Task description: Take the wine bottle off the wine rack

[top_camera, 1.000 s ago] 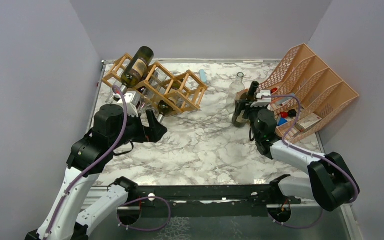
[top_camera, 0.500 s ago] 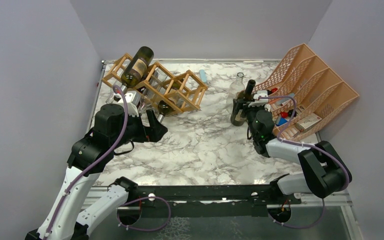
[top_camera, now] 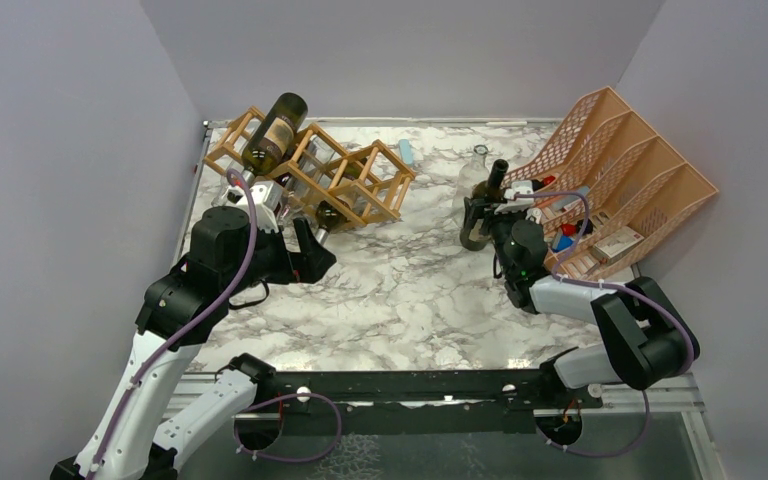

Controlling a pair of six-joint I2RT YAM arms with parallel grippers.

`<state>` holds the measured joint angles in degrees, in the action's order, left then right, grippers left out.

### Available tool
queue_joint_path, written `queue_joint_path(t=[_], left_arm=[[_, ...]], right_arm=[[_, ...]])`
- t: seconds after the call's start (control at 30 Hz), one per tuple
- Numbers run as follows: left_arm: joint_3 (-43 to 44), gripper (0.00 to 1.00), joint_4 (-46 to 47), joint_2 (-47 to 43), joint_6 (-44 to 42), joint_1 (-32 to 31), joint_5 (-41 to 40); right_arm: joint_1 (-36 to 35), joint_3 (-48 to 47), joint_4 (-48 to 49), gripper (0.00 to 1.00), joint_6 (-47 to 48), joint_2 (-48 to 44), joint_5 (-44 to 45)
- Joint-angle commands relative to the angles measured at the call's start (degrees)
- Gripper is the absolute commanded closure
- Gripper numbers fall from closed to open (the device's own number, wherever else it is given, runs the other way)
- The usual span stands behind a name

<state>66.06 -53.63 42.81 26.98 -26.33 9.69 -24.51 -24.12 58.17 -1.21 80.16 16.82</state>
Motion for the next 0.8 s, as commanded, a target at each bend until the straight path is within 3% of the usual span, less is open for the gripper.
queue_joint_path(t=[0.0,0.07,0.2,0.53,0.77], left_arm=[[0.3,0.01,1.7,-0.4,0.5,-0.1,1.4],[0.4,0.01,1.8,-0.3,0.6,-0.1,1.4],[0.5,0.01,2.1,-0.3,1.0,-0.1,1.4],[0.5,0.01,2.8,1.6,0.4,-0.1,0.0],[4.5,0.01,3.1,8.0,-5.3,-0.1,-5.4]], right_arm=[[0.6,-2.4,5.3,0.34,2.1,-0.8,0.0],[0.6,-3.0,3.2,0.20,2.0,-1.2,-0.5],[0.6,-3.7,-2.8,0.01,1.0,-4.3,-0.4],[0.6,-8.3,-37.6,0.00,-7.6,-22.0,-0.6],[0.6,-4.3,-47.7,0.00,-7.6,-36.4,-15.7]])
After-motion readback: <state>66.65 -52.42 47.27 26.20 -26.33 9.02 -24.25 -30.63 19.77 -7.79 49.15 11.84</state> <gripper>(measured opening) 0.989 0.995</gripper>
